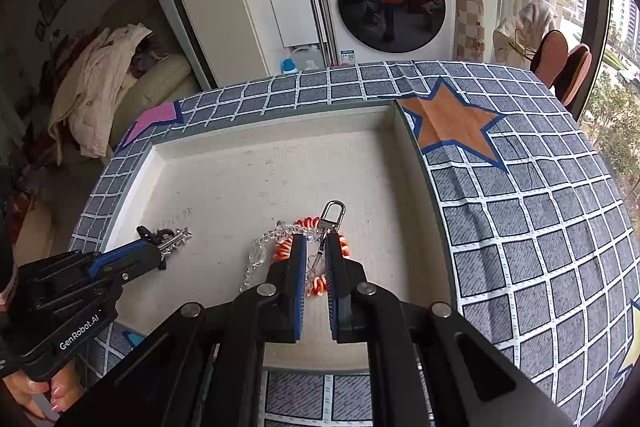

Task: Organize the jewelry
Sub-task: 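Carry the silver clip and bead chain with both grippers into the tray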

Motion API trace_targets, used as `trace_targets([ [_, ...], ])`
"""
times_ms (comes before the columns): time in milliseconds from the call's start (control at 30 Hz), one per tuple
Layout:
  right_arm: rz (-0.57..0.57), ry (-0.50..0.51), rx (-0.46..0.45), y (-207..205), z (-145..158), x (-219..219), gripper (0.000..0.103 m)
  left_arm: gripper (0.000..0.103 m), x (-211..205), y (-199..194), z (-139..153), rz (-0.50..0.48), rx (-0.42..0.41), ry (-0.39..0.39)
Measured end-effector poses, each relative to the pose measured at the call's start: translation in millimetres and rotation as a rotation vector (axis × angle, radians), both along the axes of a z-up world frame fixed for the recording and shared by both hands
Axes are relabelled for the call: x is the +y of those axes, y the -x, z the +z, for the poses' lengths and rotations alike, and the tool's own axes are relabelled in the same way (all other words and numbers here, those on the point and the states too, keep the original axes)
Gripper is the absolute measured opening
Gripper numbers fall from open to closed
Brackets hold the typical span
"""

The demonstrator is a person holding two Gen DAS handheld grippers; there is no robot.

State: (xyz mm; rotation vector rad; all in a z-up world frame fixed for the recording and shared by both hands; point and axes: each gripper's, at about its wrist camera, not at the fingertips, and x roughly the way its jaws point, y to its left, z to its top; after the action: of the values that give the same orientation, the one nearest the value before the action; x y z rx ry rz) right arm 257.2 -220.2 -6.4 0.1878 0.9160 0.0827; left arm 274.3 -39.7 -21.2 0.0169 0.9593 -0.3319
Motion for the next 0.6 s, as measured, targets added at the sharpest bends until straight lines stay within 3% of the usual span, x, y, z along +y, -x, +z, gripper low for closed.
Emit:
trace_targets([
  [300,-0.072,0.002,0.033,-16,-20,-16,0.010,0.030,-15,-17,-7,0.024,-0.051,-0.082],
  [500,-0.072,0.004,0.052,-16,-24,-17,0.012,0.030,-19,-7,-4,0.031,-0.089,-0.130],
  [567,-0.073,-0.003,0.056,-15,-23,-18,0.018,0.030,-18,-3,0,0.036,-0.103,-0.125],
  [600,-0.074,-0.010,0.056,-14,-22,-18,0.036,0.030,-17,-1,3,0.039,-0.111,-0.120],
])
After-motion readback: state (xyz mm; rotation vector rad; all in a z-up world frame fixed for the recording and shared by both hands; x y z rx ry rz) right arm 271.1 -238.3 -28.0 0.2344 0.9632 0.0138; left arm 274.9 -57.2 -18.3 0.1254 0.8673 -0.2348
